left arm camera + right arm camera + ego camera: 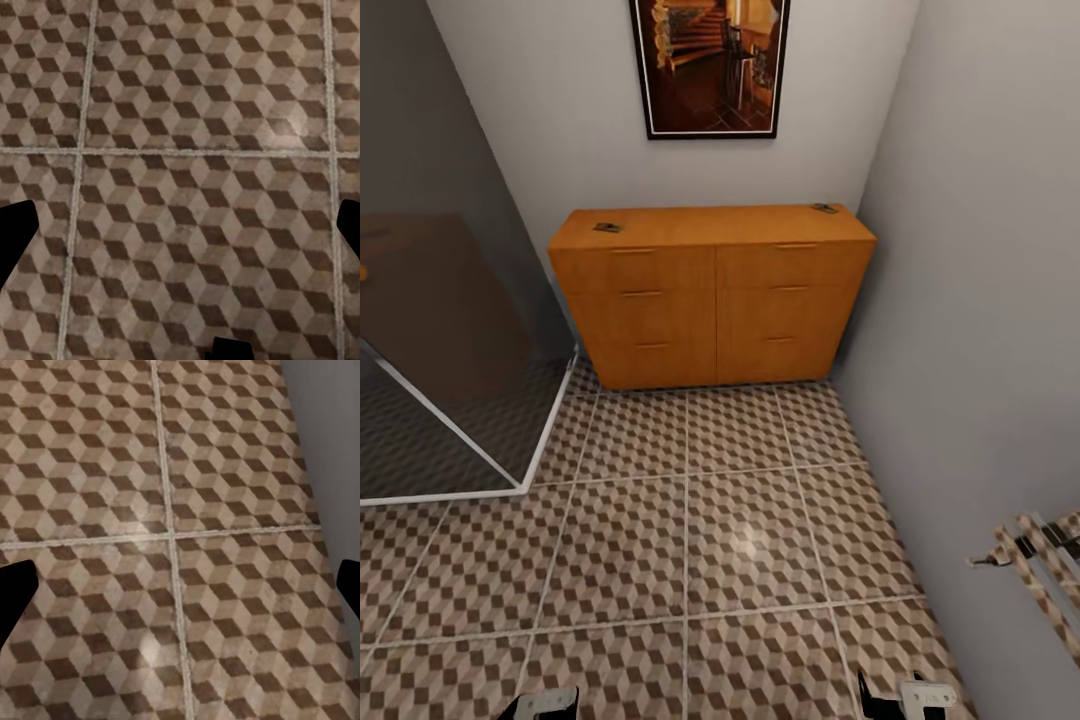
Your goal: Take the four mousetraps from the cabinet in the bathroom and place them on the bathroom floor. Make sure all four end up on the same floor surface, and ensure that at least two of them are either under or directly next to the same bathroom sink.
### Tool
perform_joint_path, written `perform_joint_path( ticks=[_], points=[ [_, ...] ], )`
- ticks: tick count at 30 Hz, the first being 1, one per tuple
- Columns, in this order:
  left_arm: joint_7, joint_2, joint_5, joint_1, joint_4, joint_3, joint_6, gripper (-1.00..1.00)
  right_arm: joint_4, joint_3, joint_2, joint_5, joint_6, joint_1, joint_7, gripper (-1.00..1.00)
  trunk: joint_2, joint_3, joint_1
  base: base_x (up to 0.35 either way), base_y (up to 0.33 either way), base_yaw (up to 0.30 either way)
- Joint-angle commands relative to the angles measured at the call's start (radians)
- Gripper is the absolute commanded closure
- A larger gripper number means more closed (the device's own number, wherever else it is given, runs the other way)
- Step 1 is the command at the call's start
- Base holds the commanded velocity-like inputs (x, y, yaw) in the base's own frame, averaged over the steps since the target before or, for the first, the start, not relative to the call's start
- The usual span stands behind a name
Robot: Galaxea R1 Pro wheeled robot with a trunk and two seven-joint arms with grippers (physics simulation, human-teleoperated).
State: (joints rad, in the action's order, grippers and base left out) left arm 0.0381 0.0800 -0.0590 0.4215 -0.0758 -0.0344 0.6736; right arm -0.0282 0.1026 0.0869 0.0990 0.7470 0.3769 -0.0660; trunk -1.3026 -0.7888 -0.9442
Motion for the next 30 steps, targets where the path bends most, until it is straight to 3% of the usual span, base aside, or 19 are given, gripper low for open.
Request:
perform_joint_path(
  ticks=[1,30],
  points=[
    [-0.001,0.000,-0.002,0.002,-0.004,-0.003,0.006,-1.00,0.001,0.009,0.000,0.010,0.003,0.000,-0.002,-1.00,0.000,-0.001,0.000,0.147,0.001,0.000],
    [-0.001,0.000,-0.002,0.002,-0.004,-0.003,0.006,-1.00,0.001,0.009,-0.001,0.009,0.002,0.000,-0.002,-1.00,0.000,-0.001,0.000,0.149,-0.031,0.000]
  ],
)
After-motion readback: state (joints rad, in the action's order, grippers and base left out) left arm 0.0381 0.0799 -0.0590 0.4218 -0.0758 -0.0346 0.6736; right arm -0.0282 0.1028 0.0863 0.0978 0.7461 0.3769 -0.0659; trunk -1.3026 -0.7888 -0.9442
